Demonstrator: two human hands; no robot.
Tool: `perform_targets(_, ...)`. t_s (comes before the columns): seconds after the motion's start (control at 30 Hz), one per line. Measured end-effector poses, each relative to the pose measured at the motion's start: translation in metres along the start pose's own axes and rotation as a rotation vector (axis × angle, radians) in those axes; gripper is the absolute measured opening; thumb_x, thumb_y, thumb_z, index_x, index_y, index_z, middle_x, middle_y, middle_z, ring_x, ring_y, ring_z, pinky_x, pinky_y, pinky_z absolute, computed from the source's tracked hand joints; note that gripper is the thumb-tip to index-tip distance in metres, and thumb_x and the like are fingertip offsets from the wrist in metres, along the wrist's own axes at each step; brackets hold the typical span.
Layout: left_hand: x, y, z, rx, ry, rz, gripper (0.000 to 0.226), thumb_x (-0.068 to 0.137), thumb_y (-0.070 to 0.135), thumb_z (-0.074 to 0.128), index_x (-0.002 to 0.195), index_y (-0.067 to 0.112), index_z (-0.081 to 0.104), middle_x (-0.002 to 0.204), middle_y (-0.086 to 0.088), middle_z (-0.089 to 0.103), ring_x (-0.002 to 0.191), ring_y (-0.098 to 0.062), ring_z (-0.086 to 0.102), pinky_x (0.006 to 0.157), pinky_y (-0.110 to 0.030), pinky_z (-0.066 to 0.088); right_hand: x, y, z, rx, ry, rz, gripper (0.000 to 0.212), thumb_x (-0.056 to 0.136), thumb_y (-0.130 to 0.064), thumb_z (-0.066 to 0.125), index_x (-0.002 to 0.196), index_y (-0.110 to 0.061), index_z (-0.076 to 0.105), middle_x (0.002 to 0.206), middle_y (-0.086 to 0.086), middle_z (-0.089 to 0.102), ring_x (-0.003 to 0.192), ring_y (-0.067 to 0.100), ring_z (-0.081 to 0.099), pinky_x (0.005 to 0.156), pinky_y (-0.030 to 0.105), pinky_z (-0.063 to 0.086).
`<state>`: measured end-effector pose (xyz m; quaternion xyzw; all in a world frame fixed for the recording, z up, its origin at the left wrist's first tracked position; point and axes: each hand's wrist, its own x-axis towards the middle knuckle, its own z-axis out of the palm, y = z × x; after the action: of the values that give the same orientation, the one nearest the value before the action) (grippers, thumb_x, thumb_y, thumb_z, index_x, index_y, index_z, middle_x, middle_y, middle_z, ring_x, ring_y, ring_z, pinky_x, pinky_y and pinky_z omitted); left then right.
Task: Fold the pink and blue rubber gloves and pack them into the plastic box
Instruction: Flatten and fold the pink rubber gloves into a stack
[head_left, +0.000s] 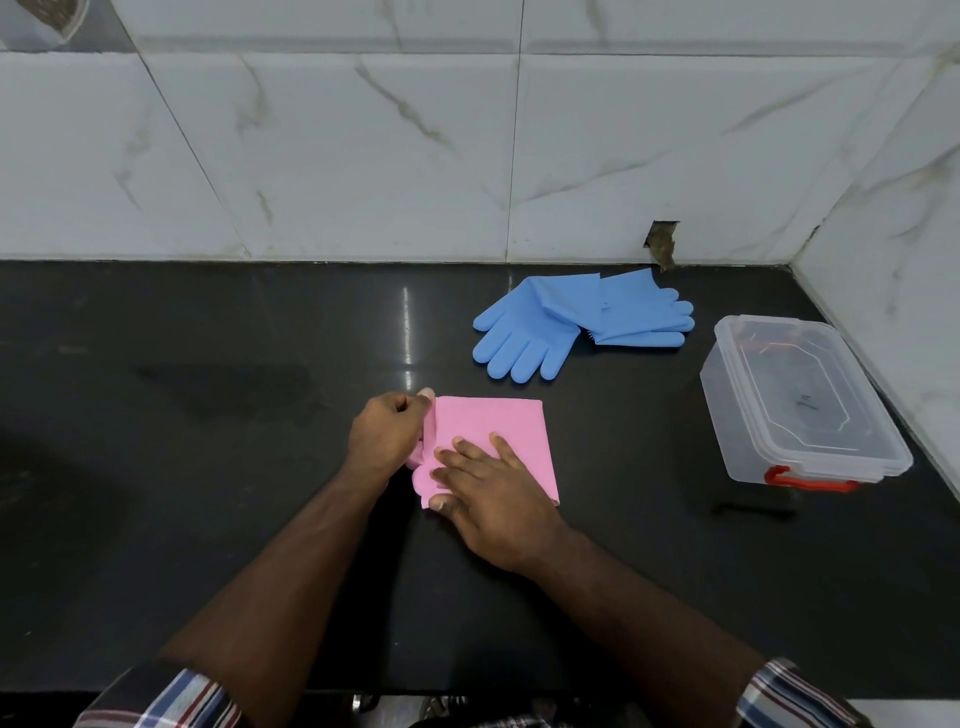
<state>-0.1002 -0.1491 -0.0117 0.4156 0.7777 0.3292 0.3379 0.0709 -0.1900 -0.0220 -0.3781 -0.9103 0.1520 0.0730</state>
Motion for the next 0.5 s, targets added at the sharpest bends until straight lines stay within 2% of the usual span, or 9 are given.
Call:
perform_targets(0.1,-0.001,-0.001,0.003,0.041,-0.011,0.034,0.031,0.090,0.043,0.071,0.083,0.012,0.068,0.074,-0.001,0.070,0.064,-0.016,0.064,0.060,-0.027,0.051,0.000,-0.001,-0.003,0.122,0.022,0.010,0.047,0.104,-0.041,0.035,0.144,-0.020,0.048,0.154,-0.002,0.041,0.147,0.014,0.025,0.122,0.041,0.006)
perform_targets(0.17,-0.002,-0.001,0.004,0.077,0.009,0.055,0.024,0.087,0.036,0.074,0.082,0.014,0.067,0.071,0.002,0.068,0.063,-0.016,0.063,0.061,-0.029,0.052,0.001,0.005,-0.007,0.237,0.129,0.076,0.041,0.101,-0.030,0.043,0.137,-0.017,0.057,0.147,0.000,0.051,0.143,0.016,0.035,0.122,0.040,0.015)
perform_targets(0.23,0.000,-0.003,0.005,0.107,0.019,0.067,0.020,0.086,0.035,0.074,0.081,0.016,0.066,0.074,0.002,0.070,0.069,-0.018,0.065,0.067,-0.034,0.055,0.004,0.017,-0.012,0.173,0.221,0.133,0.039,0.099,-0.024,0.047,0.134,-0.015,0.060,0.146,0.002,0.052,0.142,0.020,0.037,0.120,0.046,0.021)
perform_targets(0.27,0.000,-0.003,0.006,0.121,0.020,0.071,0.019,0.087,0.035,0.073,0.082,0.017,0.066,0.079,0.001,0.071,0.072,-0.017,0.065,0.069,-0.035,0.055,0.006,0.022,-0.014,0.106,0.204,0.156,0.041,0.099,-0.026,0.045,0.137,-0.016,0.057,0.150,0.003,0.047,0.144,0.021,0.032,0.120,0.047,0.020)
perform_targets(0.3,-0.001,-0.004,0.007,0.136,0.025,0.080,0.018,0.087,0.035,0.072,0.087,0.018,0.066,0.086,0.000,0.071,0.075,-0.016,0.064,0.070,-0.035,0.054,0.007,0.026,-0.015,0.045,0.154,0.175,0.044,0.101,-0.030,0.042,0.142,-0.017,0.051,0.156,0.003,0.038,0.148,0.022,0.025,0.122,0.046,0.015)
perform_targets(0.37,-0.004,-0.007,0.010,0.187,0.052,0.146,0.026,0.089,0.035,0.070,0.109,0.020,0.064,0.106,-0.002,0.068,0.090,-0.017,0.062,0.076,-0.034,0.051,0.007,0.028,-0.012,-0.034,0.053,0.206,0.052,0.102,-0.039,0.033,0.151,-0.019,0.036,0.163,0.003,0.022,0.151,0.022,0.011,0.123,0.043,0.008)
perform_targets(0.43,-0.011,-0.010,0.013,0.319,0.119,0.280,0.044,0.090,0.033,0.068,0.132,0.025,0.057,0.125,-0.002,0.060,0.111,-0.023,0.057,0.090,-0.042,0.050,0.007,0.026,-0.005,-0.092,0.016,0.222,0.059,0.101,-0.045,0.020,0.154,-0.019,0.028,0.164,0.004,0.017,0.152,0.023,0.007,0.123,0.043,0.006)
perform_targets(0.5,-0.022,-0.005,0.017,0.445,0.190,0.432,0.046,0.091,0.030,0.065,0.136,0.029,0.056,0.132,0.001,0.058,0.124,-0.027,0.051,0.098,-0.046,0.044,0.007,0.024,0.001,-0.142,0.018,0.232,0.068,0.096,-0.048,0.009,0.154,-0.018,0.027,0.163,0.007,0.019,0.151,0.026,0.011,0.122,0.044,0.007)
